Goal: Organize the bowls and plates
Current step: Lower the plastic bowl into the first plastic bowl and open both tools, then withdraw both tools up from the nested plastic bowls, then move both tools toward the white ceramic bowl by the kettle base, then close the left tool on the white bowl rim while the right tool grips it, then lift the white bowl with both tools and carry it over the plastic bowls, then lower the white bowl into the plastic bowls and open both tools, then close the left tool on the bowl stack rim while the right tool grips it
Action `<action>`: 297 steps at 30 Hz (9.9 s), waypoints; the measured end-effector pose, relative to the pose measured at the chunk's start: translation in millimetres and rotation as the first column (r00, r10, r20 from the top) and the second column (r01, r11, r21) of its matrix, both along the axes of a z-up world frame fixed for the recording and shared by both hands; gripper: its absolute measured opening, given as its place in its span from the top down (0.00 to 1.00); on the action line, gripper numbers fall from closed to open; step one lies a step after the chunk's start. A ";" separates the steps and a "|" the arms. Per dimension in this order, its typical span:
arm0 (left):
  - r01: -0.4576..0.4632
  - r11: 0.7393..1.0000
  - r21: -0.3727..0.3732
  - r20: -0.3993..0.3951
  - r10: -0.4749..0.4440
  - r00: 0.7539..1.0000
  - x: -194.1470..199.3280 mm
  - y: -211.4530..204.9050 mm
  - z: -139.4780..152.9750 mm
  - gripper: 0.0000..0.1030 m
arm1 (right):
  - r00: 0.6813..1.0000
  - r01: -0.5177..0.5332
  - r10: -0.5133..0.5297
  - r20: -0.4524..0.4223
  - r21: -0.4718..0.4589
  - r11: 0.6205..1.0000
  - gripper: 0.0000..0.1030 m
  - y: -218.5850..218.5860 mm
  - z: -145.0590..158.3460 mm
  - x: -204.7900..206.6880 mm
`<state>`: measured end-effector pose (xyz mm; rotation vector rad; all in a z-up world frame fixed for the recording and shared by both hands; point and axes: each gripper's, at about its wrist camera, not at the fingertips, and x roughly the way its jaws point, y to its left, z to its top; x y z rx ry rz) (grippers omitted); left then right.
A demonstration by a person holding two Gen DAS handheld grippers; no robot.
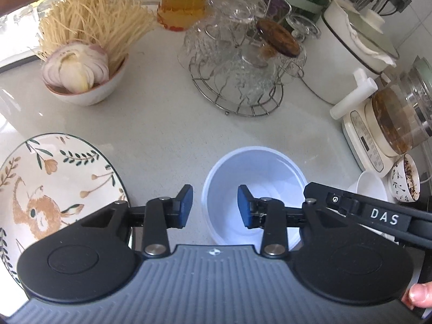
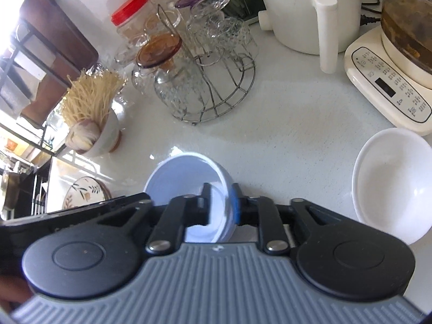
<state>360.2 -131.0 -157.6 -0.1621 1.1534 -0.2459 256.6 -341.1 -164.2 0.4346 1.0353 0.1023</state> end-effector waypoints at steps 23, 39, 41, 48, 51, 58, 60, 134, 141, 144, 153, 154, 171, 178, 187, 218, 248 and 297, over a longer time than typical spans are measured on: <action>0.126 0.992 -0.010 0.151 -0.123 0.981 -32.2 -4.5 51.8 0.60 | 0.979 0.104 -0.097 0.182 -0.030 0.994 0.64 -6.7 52.5 -44.6; 0.254 0.967 -0.024 0.282 -0.237 0.930 -63.0 -15.5 75.5 0.60 | 0.945 0.187 -0.153 0.290 -0.093 0.978 0.64 -7.6 80.4 -85.3; 0.267 0.964 -0.013 0.289 -0.252 0.924 -64.5 -19.7 75.6 0.60 | 0.944 0.201 -0.166 0.286 -0.099 0.974 0.64 -9.1 79.5 -87.7; 0.334 0.942 -0.022 0.276 -0.316 0.908 -64.4 -39.8 72.5 0.59 | 0.932 0.256 -0.207 0.296 -0.135 0.957 0.64 -18.1 79.7 -100.2; 0.366 0.931 -0.018 0.280 -0.347 0.895 -65.2 -49.1 73.1 0.59 | 0.925 0.284 -0.235 0.297 -0.136 0.949 0.64 -24.5 78.3 -107.1; 0.416 0.909 -0.027 0.279 -0.393 0.877 -68.1 -66.8 72.9 0.60 | 0.904 0.360 -0.310 0.294 -0.131 0.924 0.64 -39.9 75.7 -124.2; 0.432 0.901 -0.028 0.275 -0.409 0.870 -69.6 -72.5 72.7 0.60 | 0.896 0.383 -0.332 0.296 -0.133 0.914 0.64 -44.0 75.8 -130.7; 0.415 0.902 -0.119 -0.033 -0.421 0.906 5.5 -211.2 -37.9 0.63 | 0.880 0.473 -0.471 -0.070 0.226 0.851 0.75 -220.9 -63.6 -96.1; 0.407 0.901 -0.151 -0.039 -0.417 0.908 9.6 -210.1 -42.7 0.78 | 0.882 0.470 -0.465 -0.080 0.248 0.847 0.83 -221.7 -65.5 -90.9; 0.410 0.898 -0.157 -0.046 -0.422 0.906 11.8 -211.1 -44.5 0.82 | 0.881 0.470 -0.465 -0.083 0.261 0.843 0.85 -223.4 -66.0 -90.4; 0.398 0.898 -0.189 -0.080 -0.418 0.905 14.1 -210.9 -51.3 0.90 | 0.892 0.451 -0.447 -0.074 0.246 0.858 0.87 -218.0 -64.5 -83.5; 0.396 0.898 -0.195 -0.090 -0.418 0.904 14.5 -211.0 -52.5 0.91 | 0.893 0.449 -0.444 -0.077 0.247 0.859 0.87 -217.5 -65.1 -83.4; 0.395 0.894 -0.210 -0.085 -0.420 0.904 10.1 -196.1 -43.2 0.92 | 0.904 0.421 -0.428 -0.022 0.229 0.877 0.87 -200.4 -48.2 -89.9; 0.395 0.894 -0.209 -0.066 -0.416 0.907 12.6 -182.6 -25.2 0.92 | 0.907 0.405 -0.420 0.020 0.227 0.886 0.87 -185.6 -28.7 -90.5; 0.390 0.894 -0.221 -0.073 -0.413 0.908 9.5 -158.4 -15.4 0.92 | 0.901 0.414 -0.433 0.038 0.222 0.883 0.87 -163.9 -19.3 -96.0; 0.096 0.963 -0.251 0.046 -0.087 0.995 -9.1 5.7 35.9 0.92 | 0.975 0.129 -0.162 0.151 0.208 0.970 0.87 -42.8 25.4 -33.6; -0.082 0.984 -0.156 -0.092 0.068 0.993 -10.7 43.9 -6.5 0.63 | 0.994 0.003 -0.010 0.109 0.061 0.998 0.54 -0.9 12.5 -6.8; -0.078 0.994 -0.074 -0.178 0.064 0.982 3.1 11.8 -50.1 0.62 | 0.988 -0.030 0.061 -0.140 0.214 0.976 0.83 -18.7 -58.8 12.2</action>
